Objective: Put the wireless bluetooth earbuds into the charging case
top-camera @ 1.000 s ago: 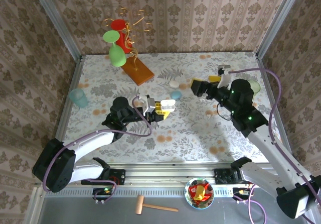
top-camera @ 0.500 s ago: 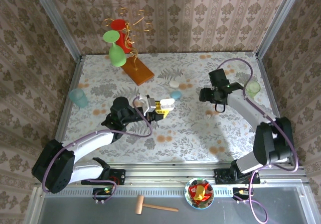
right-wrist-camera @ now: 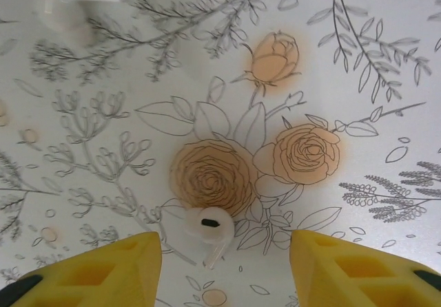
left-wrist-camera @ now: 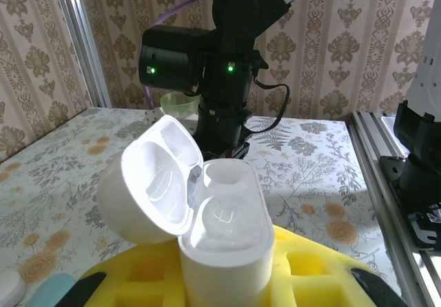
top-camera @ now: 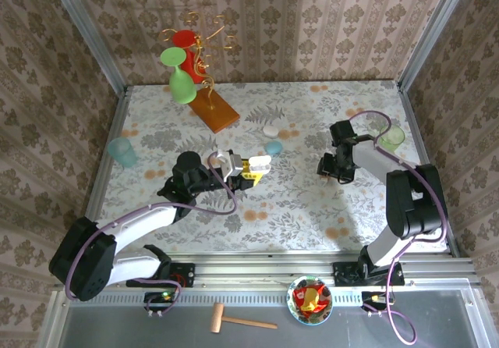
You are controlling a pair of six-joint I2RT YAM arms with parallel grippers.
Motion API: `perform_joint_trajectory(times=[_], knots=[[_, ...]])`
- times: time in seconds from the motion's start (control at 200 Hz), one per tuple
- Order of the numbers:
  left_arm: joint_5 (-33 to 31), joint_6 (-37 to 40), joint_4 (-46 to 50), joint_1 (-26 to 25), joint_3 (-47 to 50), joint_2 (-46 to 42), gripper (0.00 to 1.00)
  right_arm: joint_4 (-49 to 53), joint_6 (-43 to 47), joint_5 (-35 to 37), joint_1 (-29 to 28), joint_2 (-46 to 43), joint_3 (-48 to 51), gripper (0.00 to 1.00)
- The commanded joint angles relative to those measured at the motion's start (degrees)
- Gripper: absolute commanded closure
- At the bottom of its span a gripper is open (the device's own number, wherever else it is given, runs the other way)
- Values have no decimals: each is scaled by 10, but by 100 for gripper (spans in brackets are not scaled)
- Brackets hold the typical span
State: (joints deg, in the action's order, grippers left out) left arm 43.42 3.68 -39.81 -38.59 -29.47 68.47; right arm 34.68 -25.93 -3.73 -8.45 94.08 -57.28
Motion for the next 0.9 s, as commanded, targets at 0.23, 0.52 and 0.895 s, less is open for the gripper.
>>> perform_joint_trajectory(times=[0.23,0.52,0.895], knots=[[-1,18,8,-1,0,-16,98,-52,-18,-83,-1,43,7,56],[-1,23,10,-1,-3,-12,97,-52,-6,-91,-2,51,13,66],[-5,20,10,1,-1,-11,97,-47,21,-77,-31,62,0,80]])
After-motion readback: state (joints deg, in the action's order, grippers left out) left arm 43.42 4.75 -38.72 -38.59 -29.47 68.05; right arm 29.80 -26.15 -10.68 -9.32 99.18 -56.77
